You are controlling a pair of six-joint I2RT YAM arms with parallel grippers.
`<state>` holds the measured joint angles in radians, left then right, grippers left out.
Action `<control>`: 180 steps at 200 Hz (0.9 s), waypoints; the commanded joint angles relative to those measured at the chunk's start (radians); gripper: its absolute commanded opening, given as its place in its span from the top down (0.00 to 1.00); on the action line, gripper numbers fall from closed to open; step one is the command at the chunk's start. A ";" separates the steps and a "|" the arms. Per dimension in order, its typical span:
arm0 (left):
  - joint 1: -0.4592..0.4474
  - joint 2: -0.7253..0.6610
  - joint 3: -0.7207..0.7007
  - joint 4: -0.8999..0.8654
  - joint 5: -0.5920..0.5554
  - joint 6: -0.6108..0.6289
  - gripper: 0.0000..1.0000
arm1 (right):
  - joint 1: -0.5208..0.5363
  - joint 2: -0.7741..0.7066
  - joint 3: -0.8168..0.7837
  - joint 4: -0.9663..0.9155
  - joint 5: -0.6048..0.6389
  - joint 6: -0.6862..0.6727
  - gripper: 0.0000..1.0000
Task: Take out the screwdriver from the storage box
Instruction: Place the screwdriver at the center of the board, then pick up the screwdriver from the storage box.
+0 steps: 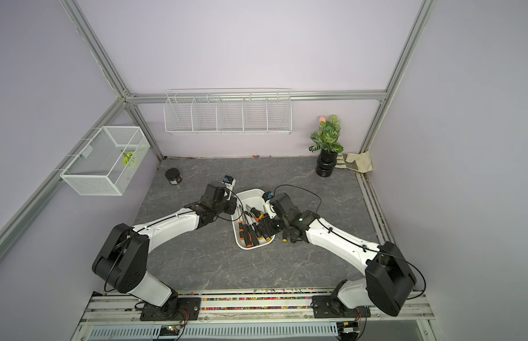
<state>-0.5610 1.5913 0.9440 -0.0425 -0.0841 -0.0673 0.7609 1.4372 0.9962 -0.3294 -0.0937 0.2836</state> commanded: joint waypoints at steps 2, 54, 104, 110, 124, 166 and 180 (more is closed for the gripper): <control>0.001 -0.028 -0.017 0.019 0.003 0.005 1.00 | 0.010 0.080 0.081 -0.025 -0.001 -0.080 0.52; 0.000 -0.030 -0.027 0.020 0.003 0.012 1.00 | 0.009 0.236 0.215 -0.125 0.056 -0.144 0.52; 0.000 -0.031 -0.028 0.020 0.010 0.012 1.00 | 0.000 0.324 0.286 -0.154 0.078 -0.180 0.52; 0.000 -0.030 -0.029 0.019 0.013 0.013 1.00 | -0.001 0.331 0.293 -0.158 0.079 -0.183 0.53; 0.000 -0.033 -0.032 0.019 0.015 0.011 1.00 | -0.006 0.347 0.309 -0.161 0.087 -0.191 0.53; 0.000 -0.034 -0.026 0.015 0.017 0.012 1.00 | -0.019 0.401 0.365 -0.183 0.098 -0.218 0.53; 0.000 -0.033 -0.022 0.012 0.016 0.015 1.00 | -0.023 0.419 0.379 -0.190 0.103 -0.230 0.53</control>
<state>-0.5610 1.5799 0.9279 -0.0383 -0.0765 -0.0677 0.7471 1.8191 1.3422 -0.4873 -0.0154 0.0883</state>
